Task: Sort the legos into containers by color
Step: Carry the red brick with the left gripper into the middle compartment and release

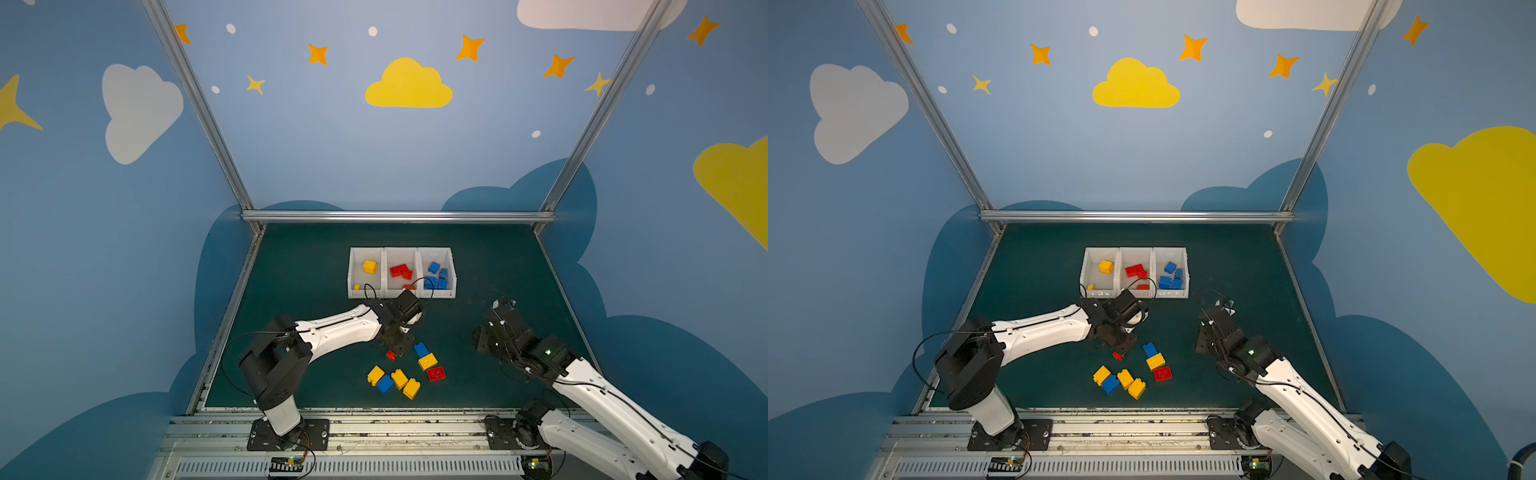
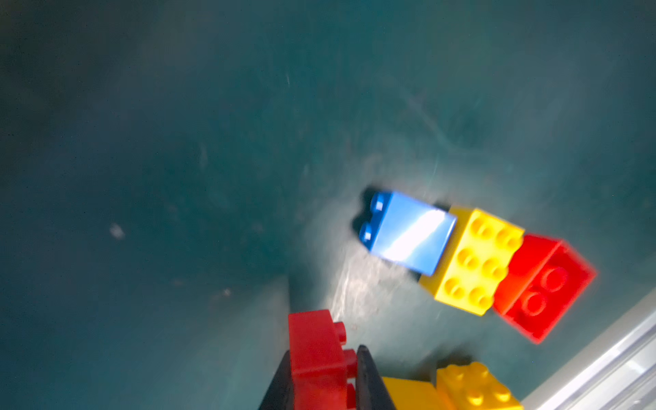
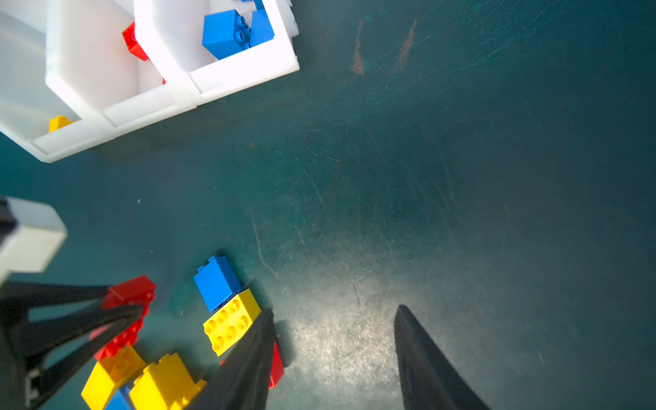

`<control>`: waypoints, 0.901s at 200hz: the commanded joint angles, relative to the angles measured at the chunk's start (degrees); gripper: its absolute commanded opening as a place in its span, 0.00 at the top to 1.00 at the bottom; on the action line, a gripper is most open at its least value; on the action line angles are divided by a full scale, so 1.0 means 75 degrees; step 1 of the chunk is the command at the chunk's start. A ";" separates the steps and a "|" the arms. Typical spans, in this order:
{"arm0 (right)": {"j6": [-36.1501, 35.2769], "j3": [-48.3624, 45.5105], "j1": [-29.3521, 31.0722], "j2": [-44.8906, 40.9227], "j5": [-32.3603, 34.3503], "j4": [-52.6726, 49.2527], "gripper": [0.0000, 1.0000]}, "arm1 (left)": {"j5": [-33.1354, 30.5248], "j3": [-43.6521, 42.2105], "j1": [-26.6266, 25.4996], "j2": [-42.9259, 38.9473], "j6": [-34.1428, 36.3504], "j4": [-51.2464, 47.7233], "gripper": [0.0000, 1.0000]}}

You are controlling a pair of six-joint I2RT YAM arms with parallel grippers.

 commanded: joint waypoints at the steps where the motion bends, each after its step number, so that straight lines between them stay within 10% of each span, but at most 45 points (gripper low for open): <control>1: 0.0144 -0.0357 -0.0054 -0.0398 0.0239 -0.0325 0.45 | 0.0080 0.0597 0.0240 0.0245 0.0334 -0.0150 0.75; 180: -0.0055 -0.0059 -0.0136 -0.0878 0.0252 -0.0860 0.47 | 0.0543 0.4882 0.1846 0.2656 0.1049 -0.0525 0.74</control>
